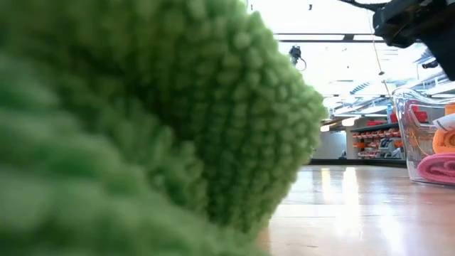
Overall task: Fold microfiber towels
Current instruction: Put the folded orange towel into the transparent bin
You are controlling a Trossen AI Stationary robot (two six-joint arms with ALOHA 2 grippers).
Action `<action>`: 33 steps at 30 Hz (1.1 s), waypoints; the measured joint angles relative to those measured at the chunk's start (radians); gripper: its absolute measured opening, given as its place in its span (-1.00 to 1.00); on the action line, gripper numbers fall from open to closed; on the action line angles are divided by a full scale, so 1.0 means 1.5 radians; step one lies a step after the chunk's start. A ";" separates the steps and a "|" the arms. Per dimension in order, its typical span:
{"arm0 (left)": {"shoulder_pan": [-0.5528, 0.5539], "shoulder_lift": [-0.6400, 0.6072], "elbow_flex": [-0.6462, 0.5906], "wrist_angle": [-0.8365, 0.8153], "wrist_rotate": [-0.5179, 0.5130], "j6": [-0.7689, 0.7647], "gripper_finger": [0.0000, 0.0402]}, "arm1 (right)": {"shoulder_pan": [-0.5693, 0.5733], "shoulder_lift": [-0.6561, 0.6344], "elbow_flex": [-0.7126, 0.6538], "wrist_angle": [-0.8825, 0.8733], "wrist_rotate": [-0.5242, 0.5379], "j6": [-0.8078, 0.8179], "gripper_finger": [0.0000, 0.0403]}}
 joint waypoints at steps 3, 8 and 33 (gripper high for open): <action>0.000 0.000 0.000 0.014 0.000 0.016 -0.87 | 0.035 0.012 0.000 0.009 0.018 0.027 0.31; 0.000 0.000 0.000 0.055 0.000 0.026 -0.93 | 0.071 0.041 0.000 0.009 0.069 0.044 0.31; -0.002 -0.013 0.001 0.064 -0.001 0.019 -0.93 | 0.077 0.151 -0.045 0.098 0.033 0.041 0.20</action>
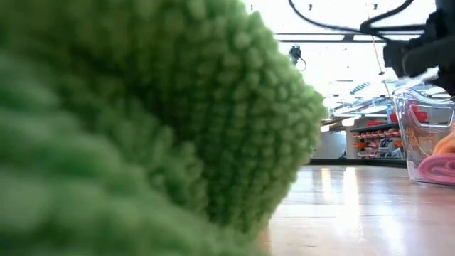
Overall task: Fold microfiber towels
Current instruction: Put the folded orange towel into the transparent bin
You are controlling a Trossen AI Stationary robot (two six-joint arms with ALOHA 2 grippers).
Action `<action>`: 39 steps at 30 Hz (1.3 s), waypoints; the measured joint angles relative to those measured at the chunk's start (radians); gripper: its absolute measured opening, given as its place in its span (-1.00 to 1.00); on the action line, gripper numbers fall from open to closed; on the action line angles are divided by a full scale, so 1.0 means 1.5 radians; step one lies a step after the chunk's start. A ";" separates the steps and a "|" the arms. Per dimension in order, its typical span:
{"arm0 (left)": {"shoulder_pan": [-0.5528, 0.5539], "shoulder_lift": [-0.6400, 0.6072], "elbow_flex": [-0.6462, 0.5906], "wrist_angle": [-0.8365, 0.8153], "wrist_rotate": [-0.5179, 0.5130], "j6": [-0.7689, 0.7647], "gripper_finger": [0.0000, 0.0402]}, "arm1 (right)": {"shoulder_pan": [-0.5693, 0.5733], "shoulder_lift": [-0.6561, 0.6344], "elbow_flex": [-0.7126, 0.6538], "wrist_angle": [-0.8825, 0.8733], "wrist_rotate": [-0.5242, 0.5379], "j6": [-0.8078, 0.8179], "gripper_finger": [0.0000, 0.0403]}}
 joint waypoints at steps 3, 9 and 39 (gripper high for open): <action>-0.004 -0.003 0.000 0.002 0.000 0.001 -0.87 | 0.002 -0.043 0.000 -0.031 0.044 -0.006 0.20; -0.020 -0.007 -0.001 -0.006 0.000 -0.002 -0.83 | 0.002 -0.122 0.000 -0.041 0.152 -0.067 0.19; -0.038 -0.026 0.000 -0.007 -0.027 -0.016 -0.94 | 0.057 -0.191 0.006 0.041 0.191 -0.959 0.19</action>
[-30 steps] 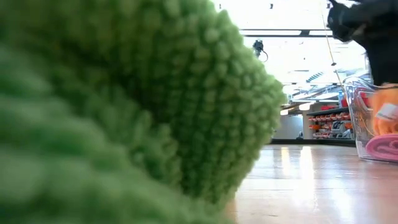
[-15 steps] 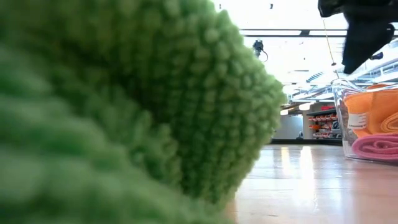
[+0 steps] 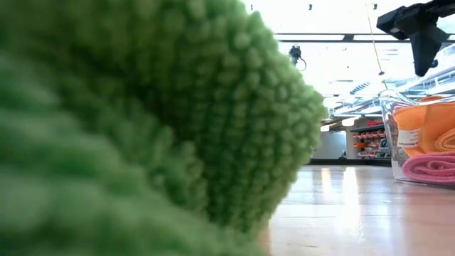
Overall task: Fold microfiber towels
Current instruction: Put the folded orange towel into the transparent bin
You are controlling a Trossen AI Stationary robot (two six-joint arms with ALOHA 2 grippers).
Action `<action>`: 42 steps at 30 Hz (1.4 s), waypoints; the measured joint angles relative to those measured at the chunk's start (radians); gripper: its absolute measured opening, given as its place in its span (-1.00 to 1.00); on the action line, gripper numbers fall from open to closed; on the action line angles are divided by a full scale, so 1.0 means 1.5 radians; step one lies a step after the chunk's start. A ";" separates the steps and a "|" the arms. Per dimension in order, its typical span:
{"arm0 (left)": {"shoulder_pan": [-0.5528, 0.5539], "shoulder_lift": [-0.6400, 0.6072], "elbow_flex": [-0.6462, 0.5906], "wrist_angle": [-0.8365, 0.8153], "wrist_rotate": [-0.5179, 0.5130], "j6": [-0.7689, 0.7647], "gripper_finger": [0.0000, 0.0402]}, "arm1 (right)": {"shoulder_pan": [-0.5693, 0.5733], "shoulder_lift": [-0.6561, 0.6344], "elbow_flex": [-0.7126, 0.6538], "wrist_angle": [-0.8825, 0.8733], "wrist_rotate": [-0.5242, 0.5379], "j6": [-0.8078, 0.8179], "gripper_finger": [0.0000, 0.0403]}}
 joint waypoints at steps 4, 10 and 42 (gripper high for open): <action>0.011 0.000 0.000 0.002 -0.006 -0.009 -0.92 | 0.001 0.023 0.011 -0.005 -0.021 -0.044 0.19; 0.031 0.000 0.000 0.002 -0.006 -0.067 -0.90 | 0.001 0.091 0.024 -0.082 -0.064 -0.080 0.27; 0.037 0.000 0.000 0.002 -0.006 -0.210 -0.89 | 0.171 0.099 -0.066 0.017 -0.029 0.082 0.19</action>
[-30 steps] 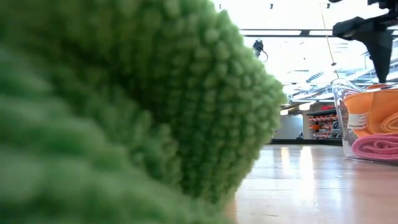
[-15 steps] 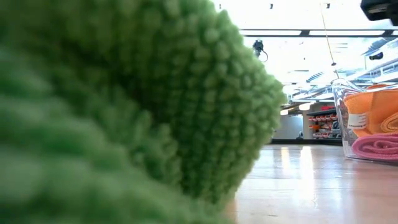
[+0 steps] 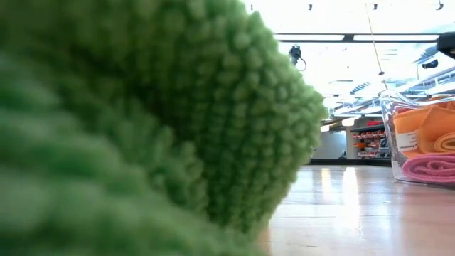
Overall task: Fold microfiber towels
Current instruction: Put the folded orange towel into the transparent bin
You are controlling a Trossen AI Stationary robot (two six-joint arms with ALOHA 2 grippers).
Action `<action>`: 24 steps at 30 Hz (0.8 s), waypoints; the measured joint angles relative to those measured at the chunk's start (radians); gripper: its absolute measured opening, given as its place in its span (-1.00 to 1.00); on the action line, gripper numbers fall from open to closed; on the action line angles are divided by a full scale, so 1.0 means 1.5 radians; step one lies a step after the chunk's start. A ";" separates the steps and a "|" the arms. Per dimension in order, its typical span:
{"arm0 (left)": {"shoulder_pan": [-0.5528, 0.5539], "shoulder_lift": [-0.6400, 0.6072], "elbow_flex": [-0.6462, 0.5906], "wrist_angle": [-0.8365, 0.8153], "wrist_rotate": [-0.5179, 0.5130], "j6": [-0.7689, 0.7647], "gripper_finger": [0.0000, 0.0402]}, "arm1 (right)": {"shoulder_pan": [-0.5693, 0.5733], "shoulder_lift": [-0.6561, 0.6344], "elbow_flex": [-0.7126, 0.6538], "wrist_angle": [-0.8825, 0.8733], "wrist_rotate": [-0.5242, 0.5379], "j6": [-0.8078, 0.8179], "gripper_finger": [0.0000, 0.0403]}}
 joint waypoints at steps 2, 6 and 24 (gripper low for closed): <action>0.000 0.000 0.000 0.000 0.000 0.000 -0.87 | 0.000 0.000 -0.006 0.000 -0.002 0.002 0.16; 0.000 0.000 0.000 0.000 0.000 0.000 -0.87 | -0.001 0.000 -0.007 -0.005 -0.002 -0.001 0.10; 0.000 0.000 0.000 0.000 0.000 0.002 -0.87 | -0.001 -0.001 0.047 -0.134 -0.015 0.070 -0.01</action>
